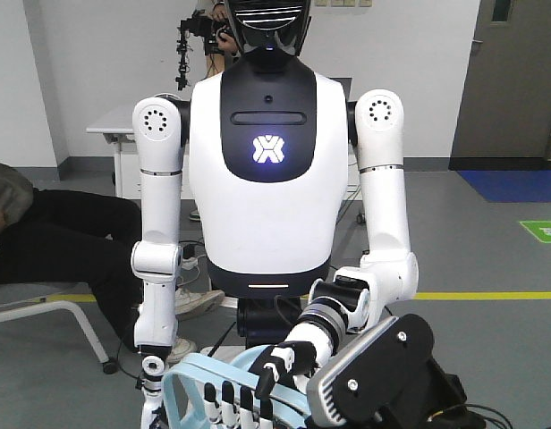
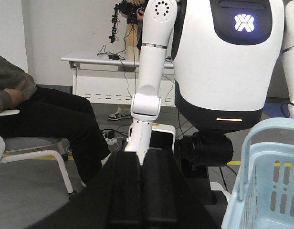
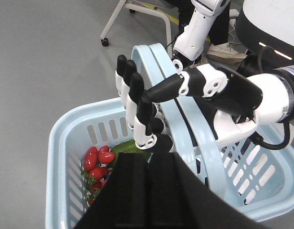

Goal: Pick snacks and fruit into basket
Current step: 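Raise the open left gripper up and away from the basket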

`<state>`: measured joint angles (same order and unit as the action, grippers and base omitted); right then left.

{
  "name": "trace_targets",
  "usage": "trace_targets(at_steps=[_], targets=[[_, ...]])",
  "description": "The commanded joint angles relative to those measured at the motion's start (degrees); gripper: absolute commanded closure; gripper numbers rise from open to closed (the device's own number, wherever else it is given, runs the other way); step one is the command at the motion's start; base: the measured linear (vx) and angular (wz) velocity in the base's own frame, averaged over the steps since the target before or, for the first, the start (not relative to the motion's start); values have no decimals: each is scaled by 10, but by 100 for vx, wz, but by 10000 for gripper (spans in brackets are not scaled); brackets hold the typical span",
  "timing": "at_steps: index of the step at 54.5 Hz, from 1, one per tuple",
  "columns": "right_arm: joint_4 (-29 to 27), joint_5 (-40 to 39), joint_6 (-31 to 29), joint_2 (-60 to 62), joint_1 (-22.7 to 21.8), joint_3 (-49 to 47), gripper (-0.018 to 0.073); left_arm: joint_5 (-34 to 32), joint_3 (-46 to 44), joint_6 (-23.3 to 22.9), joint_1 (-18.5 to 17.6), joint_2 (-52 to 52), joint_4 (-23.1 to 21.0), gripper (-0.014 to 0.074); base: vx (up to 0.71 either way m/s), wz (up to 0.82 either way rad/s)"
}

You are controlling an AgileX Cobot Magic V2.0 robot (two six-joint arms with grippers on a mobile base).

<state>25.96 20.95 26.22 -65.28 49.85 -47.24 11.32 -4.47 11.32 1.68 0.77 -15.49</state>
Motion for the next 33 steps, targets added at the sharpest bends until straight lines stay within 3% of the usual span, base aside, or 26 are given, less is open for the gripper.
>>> trace_targets(at_steps=[1,6,11,16,23,27,33], targets=[[12,-34,0,15,-2,-17,567,-50,-14,0,0,6,-7,594,0,0],[12,-35,0,15,-2,-17,567,-74,-1,-12,0,6,-8,594,0,0],[12,-35,0,15,-2,-17,567,-122,27,-60,0,6,13,594,0,0],[12,-35,0,15,-2,-17,567,-147,43,-133,0,6,77,594,0,0],[12,-35,0,15,-2,-17,567,-150,43,-196,0,6,178,594,0,0],[12,-35,0,15,-2,-17,567,-147,43,-199,0,6,178,594,0,0],[12,-35,0,15,-2,-17,567,-144,43,-198,0,6,133,594,0,0]])
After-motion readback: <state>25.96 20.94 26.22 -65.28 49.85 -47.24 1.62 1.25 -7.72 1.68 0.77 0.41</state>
